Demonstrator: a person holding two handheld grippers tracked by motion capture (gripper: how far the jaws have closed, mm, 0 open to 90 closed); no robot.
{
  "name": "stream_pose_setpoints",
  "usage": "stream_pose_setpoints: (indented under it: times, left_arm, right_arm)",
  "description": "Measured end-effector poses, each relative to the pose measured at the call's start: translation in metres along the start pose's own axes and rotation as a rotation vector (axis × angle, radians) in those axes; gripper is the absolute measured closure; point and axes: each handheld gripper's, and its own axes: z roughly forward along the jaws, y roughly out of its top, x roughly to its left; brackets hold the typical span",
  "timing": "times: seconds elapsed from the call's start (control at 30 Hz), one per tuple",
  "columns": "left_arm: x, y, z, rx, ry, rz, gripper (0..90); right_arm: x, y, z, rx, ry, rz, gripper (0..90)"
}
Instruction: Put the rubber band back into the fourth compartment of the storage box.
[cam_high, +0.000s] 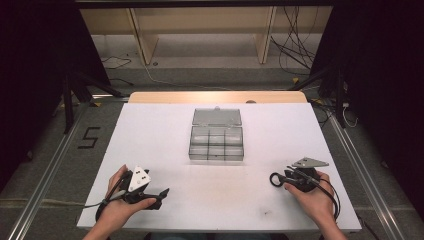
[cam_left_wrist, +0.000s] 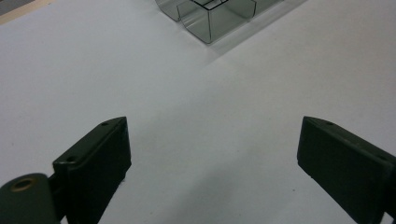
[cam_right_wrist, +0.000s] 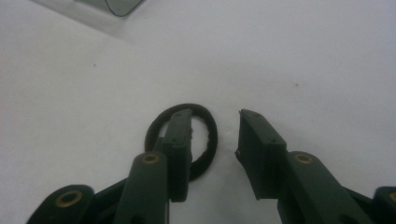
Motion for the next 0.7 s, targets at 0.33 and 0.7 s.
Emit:
stream_pose_setpoints:
  times: [0.33, 0.7]
  left_arm:
    - [-0.0003, 0.0, 0.0001, -0.003, -0.003, 0.001, 9.3]
    - [-0.0005, 0.0001, 0.0002, -0.004, -0.003, -0.001, 9.3]
  right_arm:
    - [0.0014, 0.0026, 0.0082, 0.058, -0.015, -0.025, 79.9]
    - [0.0033, 0.0062, 0.0094, 0.083, -0.01, -0.01, 87.9]
